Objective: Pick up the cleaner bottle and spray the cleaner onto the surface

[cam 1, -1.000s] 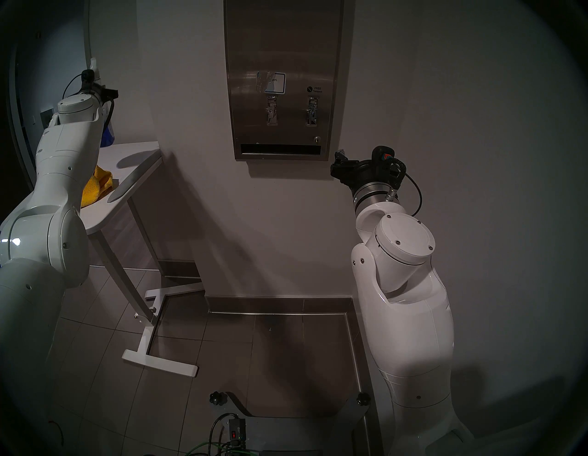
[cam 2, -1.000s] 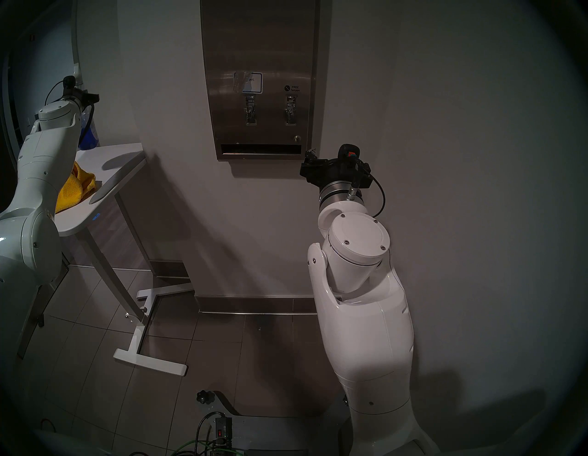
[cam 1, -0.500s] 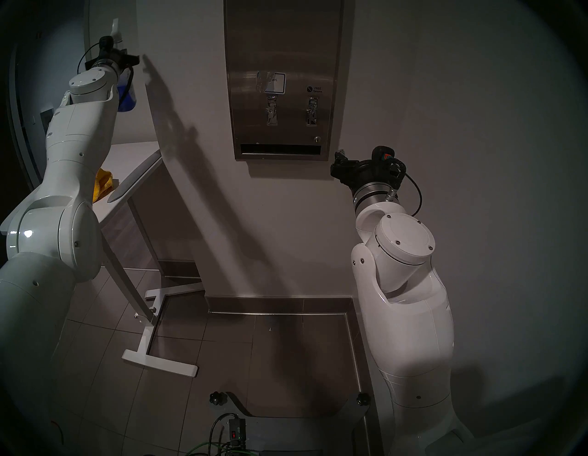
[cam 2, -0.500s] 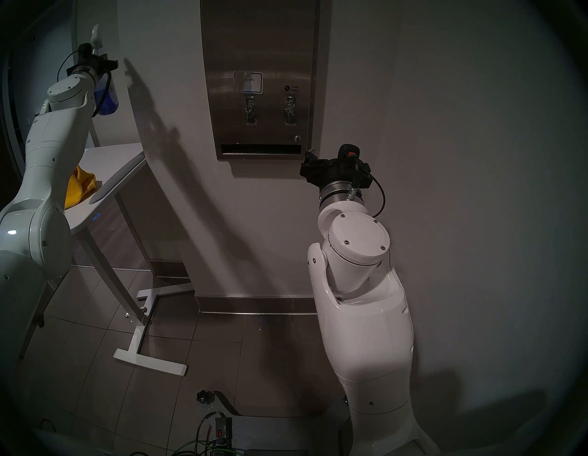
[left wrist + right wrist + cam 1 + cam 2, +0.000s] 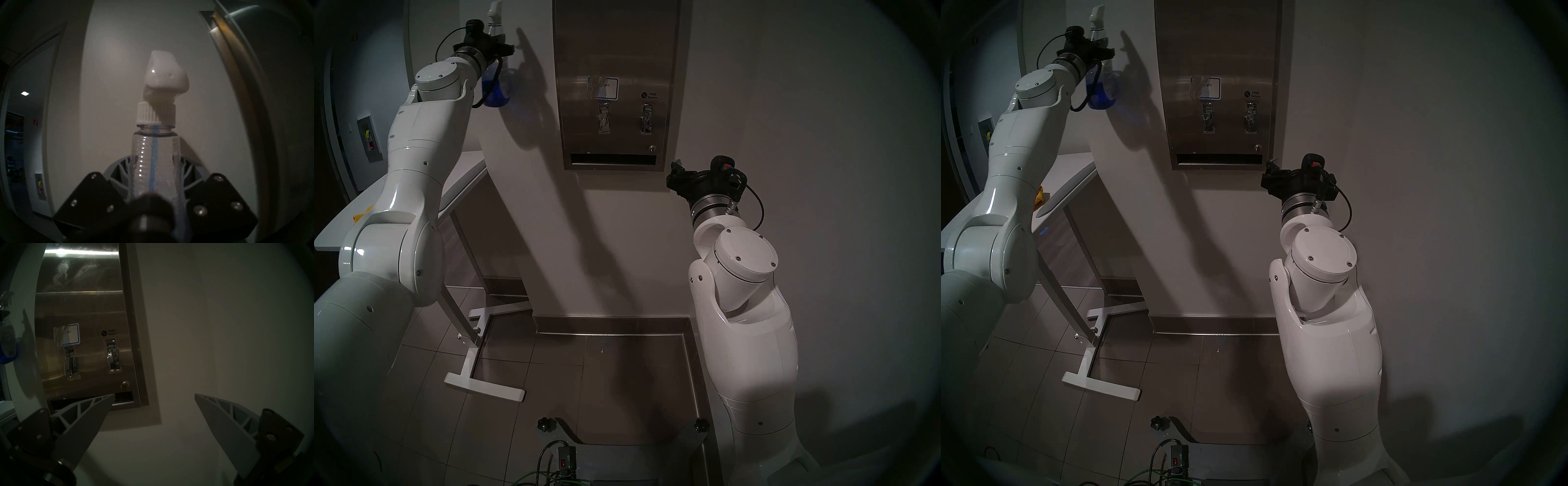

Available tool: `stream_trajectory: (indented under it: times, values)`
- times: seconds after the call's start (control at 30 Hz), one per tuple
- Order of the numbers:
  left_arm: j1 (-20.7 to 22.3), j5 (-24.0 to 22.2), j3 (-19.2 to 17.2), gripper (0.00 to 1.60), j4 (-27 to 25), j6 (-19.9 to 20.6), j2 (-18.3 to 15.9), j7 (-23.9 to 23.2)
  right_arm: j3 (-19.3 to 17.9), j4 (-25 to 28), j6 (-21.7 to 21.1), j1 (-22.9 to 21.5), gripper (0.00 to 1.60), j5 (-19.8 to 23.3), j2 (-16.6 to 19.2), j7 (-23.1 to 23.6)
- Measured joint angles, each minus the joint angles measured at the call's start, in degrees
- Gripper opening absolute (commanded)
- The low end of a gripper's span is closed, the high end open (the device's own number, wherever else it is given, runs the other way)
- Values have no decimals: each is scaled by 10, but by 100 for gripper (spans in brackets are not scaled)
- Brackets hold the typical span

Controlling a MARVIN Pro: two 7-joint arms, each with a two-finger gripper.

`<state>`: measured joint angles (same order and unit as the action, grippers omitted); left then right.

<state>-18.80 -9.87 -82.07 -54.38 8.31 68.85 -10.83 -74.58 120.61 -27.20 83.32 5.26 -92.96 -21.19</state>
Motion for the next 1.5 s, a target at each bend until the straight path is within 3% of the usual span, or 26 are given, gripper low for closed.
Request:
stream_trajectory:
  times: [0.5, 1.5]
  values:
    - [-56, -24, 34, 0, -70, 25, 23, -70, 0, -3, 0, 0, 160, 0, 0, 0]
    - [-130, -30, 15, 0, -212, 69, -12, -114, 0, -8, 0, 0, 160, 0, 0, 0]
